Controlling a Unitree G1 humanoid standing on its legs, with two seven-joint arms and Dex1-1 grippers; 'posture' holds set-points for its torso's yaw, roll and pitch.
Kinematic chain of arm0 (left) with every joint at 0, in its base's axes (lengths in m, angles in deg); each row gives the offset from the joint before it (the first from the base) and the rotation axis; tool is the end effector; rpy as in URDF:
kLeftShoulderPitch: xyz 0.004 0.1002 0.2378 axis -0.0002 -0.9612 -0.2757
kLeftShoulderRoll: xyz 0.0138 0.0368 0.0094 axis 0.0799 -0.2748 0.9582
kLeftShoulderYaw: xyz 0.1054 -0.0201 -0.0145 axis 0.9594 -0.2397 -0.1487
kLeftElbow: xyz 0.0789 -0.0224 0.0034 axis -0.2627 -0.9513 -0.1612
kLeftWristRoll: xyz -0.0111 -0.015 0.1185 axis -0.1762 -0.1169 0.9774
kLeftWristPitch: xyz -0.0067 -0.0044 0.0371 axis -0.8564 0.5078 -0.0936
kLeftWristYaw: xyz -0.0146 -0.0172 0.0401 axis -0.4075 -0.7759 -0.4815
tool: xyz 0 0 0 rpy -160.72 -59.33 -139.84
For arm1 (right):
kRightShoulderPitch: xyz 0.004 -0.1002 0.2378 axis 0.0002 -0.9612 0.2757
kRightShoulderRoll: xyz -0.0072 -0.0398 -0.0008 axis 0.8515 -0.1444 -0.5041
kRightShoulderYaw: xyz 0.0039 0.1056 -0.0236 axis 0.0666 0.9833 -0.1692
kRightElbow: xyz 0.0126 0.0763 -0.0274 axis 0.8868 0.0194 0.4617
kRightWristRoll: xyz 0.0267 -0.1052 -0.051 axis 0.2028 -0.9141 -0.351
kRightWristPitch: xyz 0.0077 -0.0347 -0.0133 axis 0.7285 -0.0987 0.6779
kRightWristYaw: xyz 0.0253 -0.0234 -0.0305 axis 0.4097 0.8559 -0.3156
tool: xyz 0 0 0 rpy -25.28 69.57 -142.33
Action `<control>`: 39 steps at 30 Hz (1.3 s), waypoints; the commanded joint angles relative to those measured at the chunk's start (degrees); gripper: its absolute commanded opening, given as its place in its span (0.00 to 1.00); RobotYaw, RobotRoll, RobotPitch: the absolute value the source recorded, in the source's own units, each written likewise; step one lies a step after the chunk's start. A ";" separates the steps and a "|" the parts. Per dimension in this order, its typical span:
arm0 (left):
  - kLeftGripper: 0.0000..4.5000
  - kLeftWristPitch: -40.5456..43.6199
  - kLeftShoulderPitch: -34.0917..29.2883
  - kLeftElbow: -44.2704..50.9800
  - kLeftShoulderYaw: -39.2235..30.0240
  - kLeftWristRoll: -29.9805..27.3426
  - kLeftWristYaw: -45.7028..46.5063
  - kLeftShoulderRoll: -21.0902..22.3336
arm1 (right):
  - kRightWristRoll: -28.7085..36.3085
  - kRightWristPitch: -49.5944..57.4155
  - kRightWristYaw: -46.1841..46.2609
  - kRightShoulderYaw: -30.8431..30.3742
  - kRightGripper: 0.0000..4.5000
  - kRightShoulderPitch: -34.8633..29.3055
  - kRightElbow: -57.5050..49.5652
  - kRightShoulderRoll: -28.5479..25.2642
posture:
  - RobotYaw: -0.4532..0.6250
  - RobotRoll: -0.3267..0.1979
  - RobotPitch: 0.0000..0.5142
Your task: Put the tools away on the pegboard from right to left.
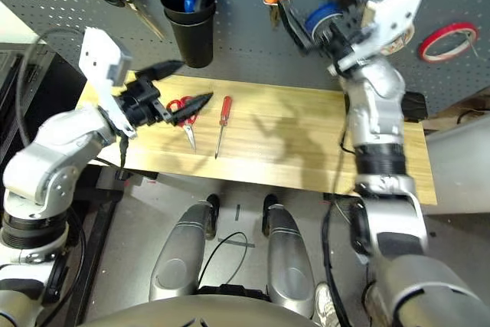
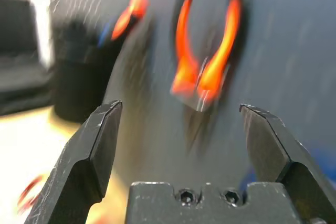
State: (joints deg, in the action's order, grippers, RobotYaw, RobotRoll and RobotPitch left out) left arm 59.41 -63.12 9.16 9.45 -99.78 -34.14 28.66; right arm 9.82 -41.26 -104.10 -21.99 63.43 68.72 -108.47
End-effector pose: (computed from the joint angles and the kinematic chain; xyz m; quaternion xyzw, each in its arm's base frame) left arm 0.2509 0.1656 0.1887 0.1084 0.0127 -0.3908 0.9140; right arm 0.3088 -0.2494 0.1820 -0.0740 -0.2332 0.3657 0.8980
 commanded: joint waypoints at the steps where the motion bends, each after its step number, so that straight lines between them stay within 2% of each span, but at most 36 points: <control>1: 1.00 -1.52 -0.95 -3.70 4.01 3.37 0.74 -1.90 | 0.31 5.01 -4.89 -1.99 1.00 -6.60 -4.67 -3.73 | 0.62 0.62 0.58; 7: 1.00 -3.12 -0.33 -11.56 7.11 7.48 2.82 -6.88 | -3.94 8.64 -7.09 -6.21 1.00 -15.12 -9.42 -7.53 | 0.62 0.62 0.59; 11: 1.00 -4.00 0.82 -16.78 8.50 10.56 4.27 -9.49 | -7.19 10.47 -6.95 -8.75 1.00 -17.80 -11.42 -9.04 | 0.60 0.62 0.61; 14: 1.00 -5.14 3.06 -23.68 8.83 12.89 6.61 -13.09 | -10.51 10.12 -6.40 -11.13 1.00 -19.92 -12.00 -9.47 | 0.59 0.62 0.62; 24: 1.00 -12.43 12.24 -48.35 7.05 18.87 13.33 -23.16 | -16.45 7.27 -3.36 -12.79 1.00 -22.37 -11.34 -8.91 | 0.53 0.62 0.64; 30: 1.00 -18.58 18.76 -65.38 4.02 20.47 17.09 -27.12 | -17.49 8.88 -1.35 -12.45 1.00 -23.69 -14.06 -9.09 | 0.49 0.62 0.63; 39: 1.00 -28.93 26.44 -87.36 -0.26 22.08 22.99 -30.45 | -16.54 12.23 0.28 -11.41 1.00 -26.08 -20.08 -10.18 | 0.45 0.62 0.60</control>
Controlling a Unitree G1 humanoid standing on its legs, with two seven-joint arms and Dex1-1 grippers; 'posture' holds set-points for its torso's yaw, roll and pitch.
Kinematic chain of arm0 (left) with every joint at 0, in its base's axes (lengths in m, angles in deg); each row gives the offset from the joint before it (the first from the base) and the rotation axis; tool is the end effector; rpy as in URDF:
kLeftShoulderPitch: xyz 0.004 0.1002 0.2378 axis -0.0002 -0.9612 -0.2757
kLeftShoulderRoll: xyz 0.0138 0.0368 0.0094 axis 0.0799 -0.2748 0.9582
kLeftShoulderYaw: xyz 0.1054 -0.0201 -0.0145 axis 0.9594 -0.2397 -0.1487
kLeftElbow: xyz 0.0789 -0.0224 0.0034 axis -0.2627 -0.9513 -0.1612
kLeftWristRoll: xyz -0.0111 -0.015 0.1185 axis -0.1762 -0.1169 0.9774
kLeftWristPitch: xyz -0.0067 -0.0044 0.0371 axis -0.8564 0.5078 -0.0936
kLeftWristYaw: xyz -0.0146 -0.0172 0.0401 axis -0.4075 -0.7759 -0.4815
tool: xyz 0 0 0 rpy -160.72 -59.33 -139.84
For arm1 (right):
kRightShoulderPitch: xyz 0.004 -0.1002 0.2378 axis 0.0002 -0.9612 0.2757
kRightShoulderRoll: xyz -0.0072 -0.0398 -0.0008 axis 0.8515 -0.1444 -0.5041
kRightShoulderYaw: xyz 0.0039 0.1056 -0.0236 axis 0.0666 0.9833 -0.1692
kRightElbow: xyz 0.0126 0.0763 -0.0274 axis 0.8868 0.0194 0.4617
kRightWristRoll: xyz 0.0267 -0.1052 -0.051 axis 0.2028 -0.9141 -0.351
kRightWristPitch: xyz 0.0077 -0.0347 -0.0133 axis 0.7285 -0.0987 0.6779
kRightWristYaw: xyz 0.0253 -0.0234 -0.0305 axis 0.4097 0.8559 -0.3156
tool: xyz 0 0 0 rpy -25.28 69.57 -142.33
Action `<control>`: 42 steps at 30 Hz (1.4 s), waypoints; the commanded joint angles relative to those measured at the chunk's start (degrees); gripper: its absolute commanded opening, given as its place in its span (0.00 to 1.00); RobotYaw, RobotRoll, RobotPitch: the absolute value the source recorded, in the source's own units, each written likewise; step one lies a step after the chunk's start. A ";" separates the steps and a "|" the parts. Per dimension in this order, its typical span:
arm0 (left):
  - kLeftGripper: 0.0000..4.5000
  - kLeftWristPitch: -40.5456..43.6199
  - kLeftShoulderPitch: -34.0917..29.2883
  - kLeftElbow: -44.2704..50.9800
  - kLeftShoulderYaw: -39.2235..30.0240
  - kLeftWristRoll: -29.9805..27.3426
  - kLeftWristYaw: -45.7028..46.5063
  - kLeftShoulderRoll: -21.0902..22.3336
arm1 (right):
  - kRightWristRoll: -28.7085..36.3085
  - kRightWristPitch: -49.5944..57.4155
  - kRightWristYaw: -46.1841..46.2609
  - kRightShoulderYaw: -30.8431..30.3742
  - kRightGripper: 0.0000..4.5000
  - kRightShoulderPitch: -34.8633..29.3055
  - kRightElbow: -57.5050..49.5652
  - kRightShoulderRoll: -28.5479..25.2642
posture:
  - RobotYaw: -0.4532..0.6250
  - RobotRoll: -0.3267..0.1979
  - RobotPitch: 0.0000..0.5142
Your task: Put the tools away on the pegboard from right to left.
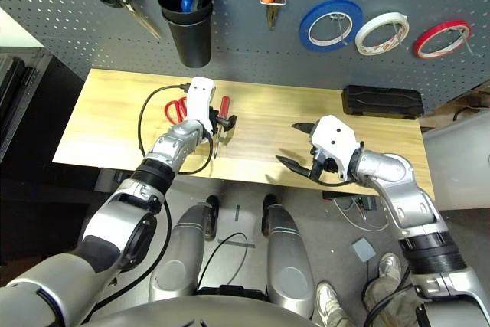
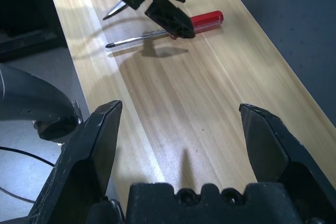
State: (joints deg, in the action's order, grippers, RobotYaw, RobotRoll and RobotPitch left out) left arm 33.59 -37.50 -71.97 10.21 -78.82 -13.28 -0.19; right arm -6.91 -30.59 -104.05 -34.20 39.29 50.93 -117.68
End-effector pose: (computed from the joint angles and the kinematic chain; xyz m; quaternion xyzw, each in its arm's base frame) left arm 0.3508 0.0820 0.0635 0.0638 0.2181 -0.1858 0.9560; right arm 0.2466 -0.2392 0.1128 -0.2298 0.0522 0.4350 0.8690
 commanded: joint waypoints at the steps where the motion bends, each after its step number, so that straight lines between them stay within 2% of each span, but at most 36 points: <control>1: 1.00 -4.06 1.19 -7.87 -1.22 1.43 2.79 -1.89 | 0.31 1.87 0.32 0.91 1.00 -2.13 -2.76 -1.11 | 0.44 0.62 0.60; 5: 1.00 -6.92 2.58 -12.98 -2.62 1.88 4.26 -2.93 | 0.52 2.50 0.65 1.38 1.00 -2.28 -3.65 -1.69 | 0.44 0.62 0.59; 8: 0.87 -7.86 3.49 -15.38 -3.76 1.69 4.85 -3.57 | 0.37 2.54 0.73 1.74 1.00 -1.84 -3.63 -1.86 | 0.43 0.62 0.56; 15: 0.28 -8.33 4.14 -16.57 -6.36 1.15 5.22 -3.71 | 0.35 2.04 0.87 1.43 1.00 -0.68 -2.71 -1.45 | 0.45 0.62 0.54; 16: 0.21 -8.30 4.08 -16.33 -6.66 1.09 5.12 -3.68 | 0.38 1.97 0.86 1.37 1.00 -0.58 -2.56 -1.36 | 0.45 0.62 0.54; 17: 0.18 -8.21 4.06 -16.09 -7.02 0.93 4.99 -3.69 | 0.38 1.90 0.85 1.30 1.00 -0.45 -2.37 -1.27 | 0.46 0.62 0.55; 20: 0.18 -7.74 3.70 -14.16 -8.16 0.07 4.55 -3.77 | 0.64 0.61 0.13 1.04 1.00 0.21 -0.82 -0.79 | 0.48 0.62 0.55; 23: 0.18 -6.86 1.09 -8.39 -8.26 -0.42 3.42 -3.72 | 1.59 -1.47 -1.10 1.15 1.00 1.79 2.19 0.23 | 0.51 0.62 0.55; 29: 0.18 4.47 -12.88 20.02 -6.06 -0.78 2.35 -3.05 | 1.50 -5.79 -3.99 0.69 1.00 6.09 10.20 1.54 | 0.56 0.62 0.58; 32: 0.18 11.70 -21.48 35.76 -3.94 1.03 3.94 -2.06 | 1.00 -8.13 -5.23 0.16 1.00 8.91 15.20 2.28 | 0.60 0.62 0.58; 38: 0.18 19.09 -32.90 56.36 -4.80 -0.27 6.21 -2.00 | 0.35 -12.91 -7.24 -0.15 1.00 13.88 23.80 3.94 | 0.66 0.62 0.57; 42: 0.18 21.41 -38.61 66.28 -5.33 -0.61 7.21 -1.92 | 0.44 -15.92 -8.56 0.17 1.00 16.99 29.33 4.94 | 0.70 0.62 0.56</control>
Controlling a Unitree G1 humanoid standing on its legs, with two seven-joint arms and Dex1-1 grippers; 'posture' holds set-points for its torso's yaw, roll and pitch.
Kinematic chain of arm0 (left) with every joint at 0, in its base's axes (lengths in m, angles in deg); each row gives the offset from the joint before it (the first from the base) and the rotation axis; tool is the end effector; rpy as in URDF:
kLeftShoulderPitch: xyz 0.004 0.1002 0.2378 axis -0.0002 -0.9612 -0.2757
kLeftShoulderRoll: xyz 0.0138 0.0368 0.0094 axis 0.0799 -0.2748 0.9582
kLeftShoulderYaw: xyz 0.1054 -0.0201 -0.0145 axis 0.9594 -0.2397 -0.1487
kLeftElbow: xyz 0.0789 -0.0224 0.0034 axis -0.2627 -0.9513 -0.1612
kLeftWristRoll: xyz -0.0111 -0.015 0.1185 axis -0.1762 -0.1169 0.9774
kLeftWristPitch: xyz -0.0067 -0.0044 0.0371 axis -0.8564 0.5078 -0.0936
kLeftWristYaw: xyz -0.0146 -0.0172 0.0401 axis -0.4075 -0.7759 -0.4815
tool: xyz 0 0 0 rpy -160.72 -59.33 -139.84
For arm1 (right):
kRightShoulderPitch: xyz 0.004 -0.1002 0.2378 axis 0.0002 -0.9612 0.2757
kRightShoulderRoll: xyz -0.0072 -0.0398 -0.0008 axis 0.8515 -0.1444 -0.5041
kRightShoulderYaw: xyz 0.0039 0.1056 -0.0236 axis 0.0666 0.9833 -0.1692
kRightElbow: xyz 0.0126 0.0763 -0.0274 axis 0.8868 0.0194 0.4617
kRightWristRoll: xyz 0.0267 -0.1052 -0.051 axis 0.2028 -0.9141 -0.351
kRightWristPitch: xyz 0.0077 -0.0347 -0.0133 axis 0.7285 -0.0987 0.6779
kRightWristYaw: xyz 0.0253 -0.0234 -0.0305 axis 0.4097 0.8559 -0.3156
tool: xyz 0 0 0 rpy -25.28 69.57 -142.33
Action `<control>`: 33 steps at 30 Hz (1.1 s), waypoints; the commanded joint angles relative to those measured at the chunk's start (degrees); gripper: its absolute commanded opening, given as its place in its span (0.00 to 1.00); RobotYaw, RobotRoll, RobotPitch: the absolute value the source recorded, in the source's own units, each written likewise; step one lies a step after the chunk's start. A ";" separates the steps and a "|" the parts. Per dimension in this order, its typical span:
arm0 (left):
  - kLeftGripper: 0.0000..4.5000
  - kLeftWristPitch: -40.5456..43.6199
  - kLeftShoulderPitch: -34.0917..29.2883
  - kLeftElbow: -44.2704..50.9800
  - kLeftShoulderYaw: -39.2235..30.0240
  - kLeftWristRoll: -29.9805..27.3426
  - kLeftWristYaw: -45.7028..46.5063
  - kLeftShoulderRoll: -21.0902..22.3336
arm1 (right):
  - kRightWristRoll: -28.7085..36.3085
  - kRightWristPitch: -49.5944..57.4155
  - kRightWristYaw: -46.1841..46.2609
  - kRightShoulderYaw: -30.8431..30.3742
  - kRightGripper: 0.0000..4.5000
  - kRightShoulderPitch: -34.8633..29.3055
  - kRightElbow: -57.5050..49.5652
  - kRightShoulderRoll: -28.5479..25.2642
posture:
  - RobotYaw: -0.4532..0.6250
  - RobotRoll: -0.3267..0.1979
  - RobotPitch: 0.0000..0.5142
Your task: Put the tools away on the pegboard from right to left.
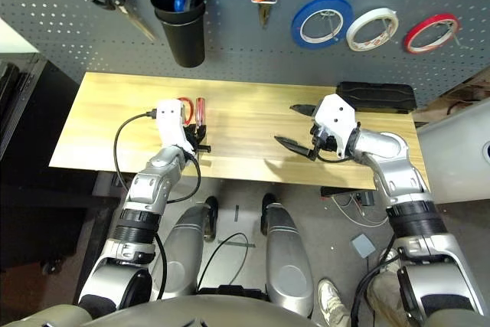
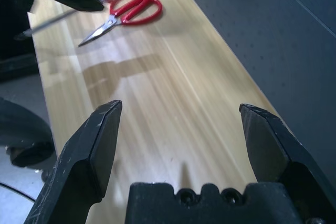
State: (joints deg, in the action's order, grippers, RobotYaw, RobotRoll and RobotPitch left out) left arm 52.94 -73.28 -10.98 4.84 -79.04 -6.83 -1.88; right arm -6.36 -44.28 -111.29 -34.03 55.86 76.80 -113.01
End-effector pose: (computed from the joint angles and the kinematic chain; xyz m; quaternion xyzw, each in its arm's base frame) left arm 0.2574 0.1281 0.0770 -0.0329 0.1539 -0.0605 0.9857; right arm 0.3003 -0.2498 0.1126 -0.2095 -0.0013 0.4540 0.8660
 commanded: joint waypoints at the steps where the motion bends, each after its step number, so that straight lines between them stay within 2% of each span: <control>1: 0.18 2.01 -4.47 8.16 -0.06 -0.40 0.86 -0.03 | 0.11 -3.01 -1.71 0.21 1.00 1.37 5.11 0.56 | 0.70 0.62 0.56; 6: 0.18 -0.22 -9.87 19.70 -0.12 -0.31 -0.15 2.28 | 1.59 -6.40 -4.02 1.75 1.00 4.99 12.04 1.48 | 0.73 0.62 0.57; 11: 0.18 -1.39 -7.80 27.37 -0.34 -1.62 -0.35 2.76 | 4.59 -8.32 -7.47 4.09 1.00 6.47 15.43 1.55 | 0.74 0.62 0.57; 20: 0.18 2.68 8.42 32.27 -3.26 -2.57 2.04 3.14 | 11.69 -3.10 -14.30 9.09 1.00 9.83 13.63 -1.06 | 0.71 0.62 0.55; 33: 0.18 7.79 27.76 26.82 -8.23 -5.89 1.87 5.68 | 20.18 13.18 -14.28 14.79 1.00 12.88 1.27 -5.42 | 0.63 0.62 0.52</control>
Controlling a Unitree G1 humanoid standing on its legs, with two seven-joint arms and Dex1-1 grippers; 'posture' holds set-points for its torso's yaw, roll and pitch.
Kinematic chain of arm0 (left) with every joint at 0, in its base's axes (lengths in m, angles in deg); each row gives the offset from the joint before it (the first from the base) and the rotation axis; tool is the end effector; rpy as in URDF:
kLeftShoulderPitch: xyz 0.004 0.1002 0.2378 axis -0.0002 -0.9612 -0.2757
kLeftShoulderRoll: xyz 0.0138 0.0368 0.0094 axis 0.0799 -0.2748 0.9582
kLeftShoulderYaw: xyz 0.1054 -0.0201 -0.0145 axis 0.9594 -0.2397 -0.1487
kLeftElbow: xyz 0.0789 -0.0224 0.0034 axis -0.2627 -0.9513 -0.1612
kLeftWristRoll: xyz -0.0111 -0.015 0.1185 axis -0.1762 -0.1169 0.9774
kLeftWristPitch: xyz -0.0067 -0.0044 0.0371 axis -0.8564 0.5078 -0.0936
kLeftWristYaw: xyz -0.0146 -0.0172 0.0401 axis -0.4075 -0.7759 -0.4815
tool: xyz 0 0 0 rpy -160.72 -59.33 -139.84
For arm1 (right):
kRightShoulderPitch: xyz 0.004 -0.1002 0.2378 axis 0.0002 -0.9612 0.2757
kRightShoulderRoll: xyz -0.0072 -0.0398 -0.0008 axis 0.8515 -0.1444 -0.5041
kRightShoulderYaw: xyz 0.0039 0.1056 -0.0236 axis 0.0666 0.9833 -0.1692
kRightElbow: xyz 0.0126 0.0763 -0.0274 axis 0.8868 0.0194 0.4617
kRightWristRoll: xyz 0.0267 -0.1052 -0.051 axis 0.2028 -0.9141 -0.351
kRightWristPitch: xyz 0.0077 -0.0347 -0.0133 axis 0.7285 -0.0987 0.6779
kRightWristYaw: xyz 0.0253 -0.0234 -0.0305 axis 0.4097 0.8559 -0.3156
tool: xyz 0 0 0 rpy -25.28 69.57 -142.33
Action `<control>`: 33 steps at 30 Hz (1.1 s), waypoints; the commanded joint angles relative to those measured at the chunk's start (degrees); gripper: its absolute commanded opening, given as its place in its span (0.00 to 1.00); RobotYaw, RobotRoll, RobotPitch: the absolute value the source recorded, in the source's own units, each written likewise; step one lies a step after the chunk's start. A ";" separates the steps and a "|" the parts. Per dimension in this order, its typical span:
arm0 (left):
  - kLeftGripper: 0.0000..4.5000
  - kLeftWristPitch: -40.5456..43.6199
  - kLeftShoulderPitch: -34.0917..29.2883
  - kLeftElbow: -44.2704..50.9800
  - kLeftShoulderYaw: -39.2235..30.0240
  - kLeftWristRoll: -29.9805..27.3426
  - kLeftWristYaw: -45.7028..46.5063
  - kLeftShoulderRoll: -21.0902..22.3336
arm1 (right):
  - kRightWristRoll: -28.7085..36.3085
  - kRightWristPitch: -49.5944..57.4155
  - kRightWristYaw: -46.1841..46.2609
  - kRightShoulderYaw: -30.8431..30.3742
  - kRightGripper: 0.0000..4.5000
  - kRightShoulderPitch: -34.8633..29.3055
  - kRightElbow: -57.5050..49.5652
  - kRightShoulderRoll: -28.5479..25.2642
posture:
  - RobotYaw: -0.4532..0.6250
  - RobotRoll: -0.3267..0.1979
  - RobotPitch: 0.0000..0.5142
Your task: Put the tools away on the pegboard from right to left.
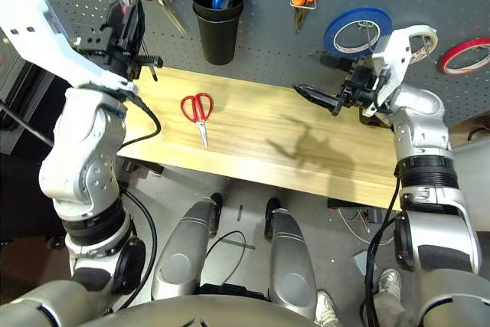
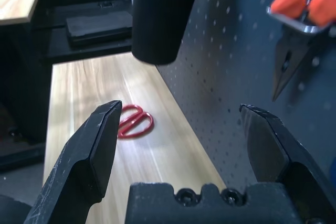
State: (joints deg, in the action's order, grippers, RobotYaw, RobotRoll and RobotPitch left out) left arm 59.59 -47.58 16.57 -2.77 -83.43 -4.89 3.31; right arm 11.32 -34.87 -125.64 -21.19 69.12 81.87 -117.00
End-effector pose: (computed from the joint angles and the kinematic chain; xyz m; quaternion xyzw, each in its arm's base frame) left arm 0.2423 0.1374 0.2632 -0.0274 -0.2432 -0.0689 0.9671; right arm 0.3200 -0.2950 0.1906 -0.0849 -0.1296 0.4811 0.8628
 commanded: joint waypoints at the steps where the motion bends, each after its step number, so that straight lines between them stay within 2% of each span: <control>1: 0.18 1.18 2.95 -1.24 -0.73 -1.68 -0.18 0.69 | 3.38 5.15 0.40 2.45 1.00 -0.32 -4.96 -1.61 | 0.63 0.62 0.52; 8: 0.18 -0.91 8.98 -6.71 -1.70 -2.72 0.53 0.71 | 8.05 12.29 3.03 6.18 1.00 2.21 -9.57 -3.31 | 0.60 0.62 0.50; 20: 0.18 -4.79 18.27 -13.93 -1.92 -4.27 2.29 -1.59 | 8.17 14.42 3.55 7.79 1.00 3.66 -9.78 -5.38 | 0.58 0.62 0.51; 28: 0.18 -13.30 22.54 -23.63 -0.04 -3.10 2.94 -4.23 | 6.94 12.38 5.28 7.31 1.00 2.16 -10.34 -3.76 | 0.56 0.62 0.51; 33: 0.18 -20.51 26.01 -33.69 -0.99 -3.04 2.04 -3.22 | 6.66 11.69 6.79 7.10 1.00 1.07 -11.76 -2.87 | 0.55 0.62 0.51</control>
State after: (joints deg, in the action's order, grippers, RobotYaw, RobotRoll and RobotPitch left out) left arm 42.17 -22.72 -15.13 -3.74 -86.88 -2.17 -0.04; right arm 18.21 -22.52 -119.18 -14.46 71.22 71.66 -119.87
